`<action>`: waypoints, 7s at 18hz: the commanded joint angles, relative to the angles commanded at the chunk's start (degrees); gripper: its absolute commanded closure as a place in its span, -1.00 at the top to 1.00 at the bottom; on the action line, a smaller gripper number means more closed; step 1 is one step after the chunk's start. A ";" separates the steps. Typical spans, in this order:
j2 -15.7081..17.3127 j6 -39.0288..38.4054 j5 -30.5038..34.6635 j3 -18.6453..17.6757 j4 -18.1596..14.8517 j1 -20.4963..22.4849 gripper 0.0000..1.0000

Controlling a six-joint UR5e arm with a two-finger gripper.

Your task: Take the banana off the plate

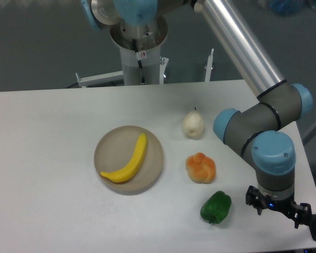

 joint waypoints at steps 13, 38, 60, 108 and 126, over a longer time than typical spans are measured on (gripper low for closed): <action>3.33 0.18 -0.70 -2.72 -0.79 0.00 1.00; 25.57 -10.90 -13.80 -39.79 -3.62 -7.29 1.00; 24.44 -18.81 -9.32 -50.19 5.71 -17.05 1.00; 30.24 7.03 -8.00 -33.49 -5.89 2.64 -0.24; 28.65 7.03 -6.15 -31.64 -5.10 2.99 -0.24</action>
